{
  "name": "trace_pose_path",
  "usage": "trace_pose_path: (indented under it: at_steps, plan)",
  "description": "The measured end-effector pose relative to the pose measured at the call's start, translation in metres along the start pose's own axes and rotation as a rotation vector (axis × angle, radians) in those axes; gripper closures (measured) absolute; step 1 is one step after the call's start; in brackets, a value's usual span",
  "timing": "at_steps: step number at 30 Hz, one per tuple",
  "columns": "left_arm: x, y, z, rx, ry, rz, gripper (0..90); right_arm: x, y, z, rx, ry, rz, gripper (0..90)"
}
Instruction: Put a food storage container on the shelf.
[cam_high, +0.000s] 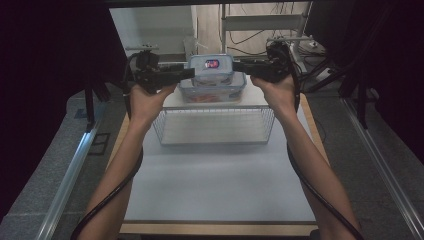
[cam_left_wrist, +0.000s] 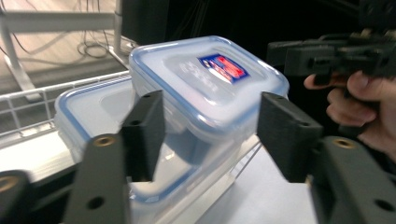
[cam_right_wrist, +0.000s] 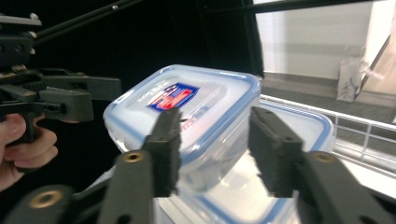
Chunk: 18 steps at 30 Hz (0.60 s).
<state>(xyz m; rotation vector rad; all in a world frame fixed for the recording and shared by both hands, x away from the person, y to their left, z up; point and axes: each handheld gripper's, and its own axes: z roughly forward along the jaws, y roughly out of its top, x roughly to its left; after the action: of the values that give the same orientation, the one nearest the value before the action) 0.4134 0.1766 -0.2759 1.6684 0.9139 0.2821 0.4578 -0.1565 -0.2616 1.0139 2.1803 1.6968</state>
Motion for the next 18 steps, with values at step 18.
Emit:
trace_pose_path:
  at_steps: [18]
  plan:
    - [-0.012,-0.015,0.019,0.098,0.059,0.126,88.3,0.016,-0.028,0.015,0.102,0.016,-0.088,89.6]
